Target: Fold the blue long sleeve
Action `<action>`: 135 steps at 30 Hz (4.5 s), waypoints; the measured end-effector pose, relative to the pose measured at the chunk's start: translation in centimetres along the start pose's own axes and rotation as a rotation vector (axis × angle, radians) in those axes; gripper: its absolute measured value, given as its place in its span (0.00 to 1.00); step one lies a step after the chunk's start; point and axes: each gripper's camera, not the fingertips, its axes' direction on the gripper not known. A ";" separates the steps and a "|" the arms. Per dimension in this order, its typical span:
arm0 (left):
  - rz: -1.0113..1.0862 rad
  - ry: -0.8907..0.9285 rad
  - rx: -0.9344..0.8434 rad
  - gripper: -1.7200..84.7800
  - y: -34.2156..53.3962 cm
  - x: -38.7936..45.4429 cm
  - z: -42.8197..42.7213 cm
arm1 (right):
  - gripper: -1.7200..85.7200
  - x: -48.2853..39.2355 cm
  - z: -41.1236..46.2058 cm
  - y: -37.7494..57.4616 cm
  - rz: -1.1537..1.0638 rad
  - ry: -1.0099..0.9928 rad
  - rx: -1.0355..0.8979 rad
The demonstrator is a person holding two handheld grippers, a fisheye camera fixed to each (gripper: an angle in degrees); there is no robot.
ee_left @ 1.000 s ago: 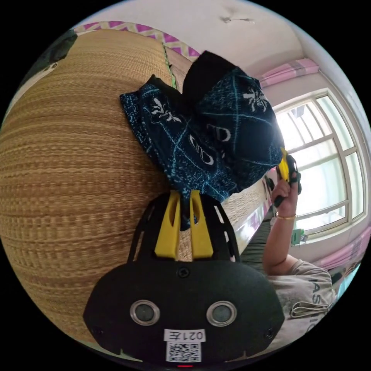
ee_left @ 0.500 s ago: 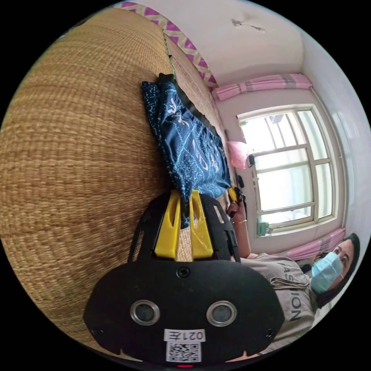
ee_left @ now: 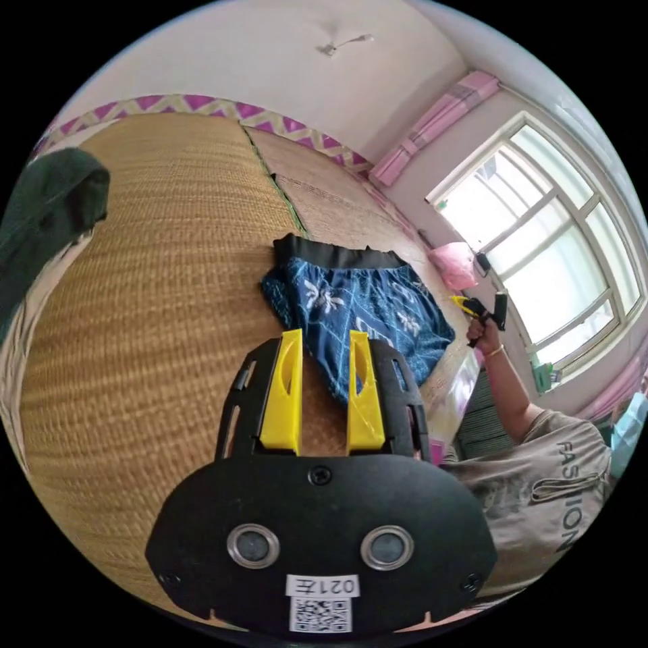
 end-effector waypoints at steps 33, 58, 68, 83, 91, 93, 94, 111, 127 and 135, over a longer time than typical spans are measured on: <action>0.489 0.606 0.211 0.01 3.3 2.6 -19.0 | 0.03 -3.2 -1.5 1.4 -0.289 -0.687 0.050; 0.451 0.366 0.175 0.02 23.9 9.1 -27.2 | 0.15 -11.5 -21.0 24.7 -0.294 -0.268 -0.005; 0.436 0.333 0.146 0.08 5.5 16.6 -16.8 | 0.13 -13.6 -2.5 -0.1 -0.173 0.130 -0.191; 0.877 -0.161 -0.063 0.11 -6.7 48.5 7.2 | 0.10 -10.1 -7.9 -1.5 0.056 0.076 -0.045; 0.817 -0.147 -0.235 0.12 -12.2 51.1 20.4 | 0.10 -10.6 -14.5 0.5 0.059 0.020 0.044; 0.796 -0.154 -0.227 0.09 -12.2 50.3 21.4 | 0.10 -10.4 -15.1 0.5 0.063 0.007 0.048; 0.750 -0.113 -0.214 0.07 -12.4 49.2 21.3 | 0.10 -10.4 -15.3 0.3 0.063 0.000 0.044; 0.190 0.437 0.482 0.01 -3.9 21.5 -8.8 | 0.12 -25.6 -8.2 -9.8 -0.341 0.058 -0.140; -0.219 -0.279 0.782 0.01 33.8 -7.0 -37.4 | 0.13 -58.4 22.3 -9.5 -1.009 0.167 -0.450; -0.342 -0.121 0.812 0.01 43.8 -13.2 -29.6 | 0.03 -54.5 24.9 -7.5 -0.899 0.160 -0.412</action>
